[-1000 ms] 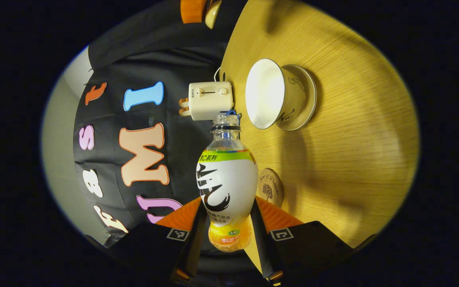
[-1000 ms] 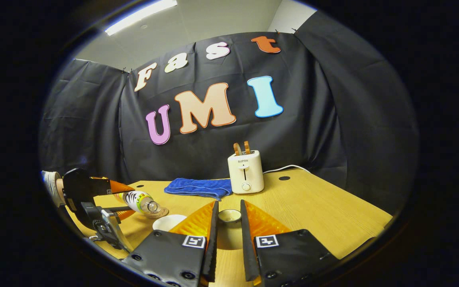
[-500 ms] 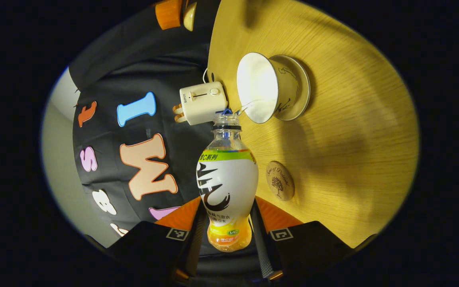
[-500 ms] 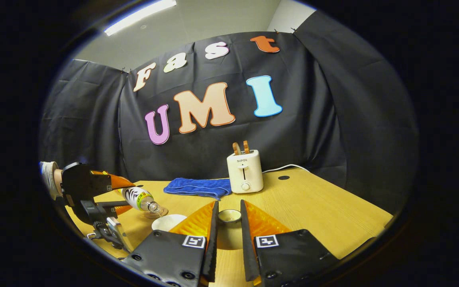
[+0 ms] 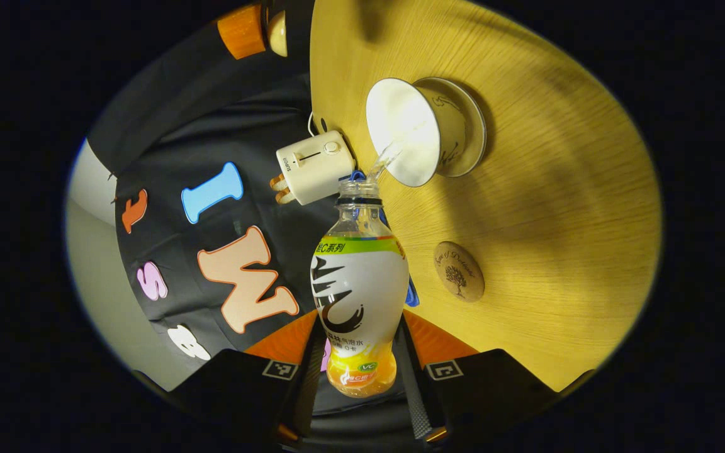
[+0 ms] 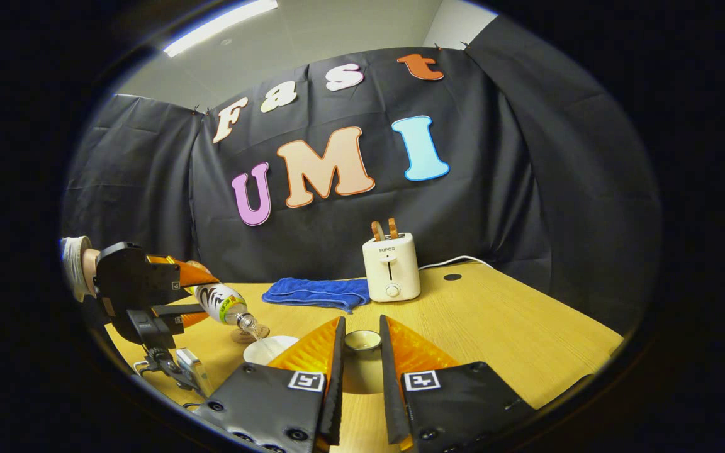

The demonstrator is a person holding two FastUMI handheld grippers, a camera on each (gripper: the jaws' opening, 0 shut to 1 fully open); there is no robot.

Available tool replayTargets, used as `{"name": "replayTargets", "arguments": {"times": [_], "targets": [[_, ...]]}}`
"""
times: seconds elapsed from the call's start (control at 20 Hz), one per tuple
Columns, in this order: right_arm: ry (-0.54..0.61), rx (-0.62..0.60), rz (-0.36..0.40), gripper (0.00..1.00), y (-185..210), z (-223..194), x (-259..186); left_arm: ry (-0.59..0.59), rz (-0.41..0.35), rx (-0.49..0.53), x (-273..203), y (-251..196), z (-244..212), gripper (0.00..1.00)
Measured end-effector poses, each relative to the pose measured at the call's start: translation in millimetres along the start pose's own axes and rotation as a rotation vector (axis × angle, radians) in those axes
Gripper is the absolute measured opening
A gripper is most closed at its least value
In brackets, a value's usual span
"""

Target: Open the teacup lid with one hand, grasp the water bottle and pour water into the teacup with the other hand; after pouring, place the water bottle on the coaster and then close the teacup lid.

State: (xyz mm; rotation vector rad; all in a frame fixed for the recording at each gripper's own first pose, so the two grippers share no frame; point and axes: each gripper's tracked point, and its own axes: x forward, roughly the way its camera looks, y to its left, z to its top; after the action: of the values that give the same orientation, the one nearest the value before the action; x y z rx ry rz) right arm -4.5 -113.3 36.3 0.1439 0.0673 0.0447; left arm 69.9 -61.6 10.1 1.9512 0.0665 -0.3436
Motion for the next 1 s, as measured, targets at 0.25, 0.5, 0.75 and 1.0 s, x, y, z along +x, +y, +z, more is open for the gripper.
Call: {"name": "replayTargets", "arguments": {"times": [0.25,0.5,0.75,1.0], "targets": [[0.000,0.007,0.000,0.29,-1,0,0,0.000,0.012,0.041,2,14,-1,0.59],[0.000,0.009,-0.002,0.29,-2,-1,0,0.005,0.030,0.089,-1,27,-5,0.59],[-0.004,0.005,0.000,0.31,-1,2,-1,0.002,0.026,0.089,0,24,-2,0.59],[-0.003,0.004,0.001,0.30,-1,0,0,-0.001,0.011,0.084,1,16,-1,0.59]]}}
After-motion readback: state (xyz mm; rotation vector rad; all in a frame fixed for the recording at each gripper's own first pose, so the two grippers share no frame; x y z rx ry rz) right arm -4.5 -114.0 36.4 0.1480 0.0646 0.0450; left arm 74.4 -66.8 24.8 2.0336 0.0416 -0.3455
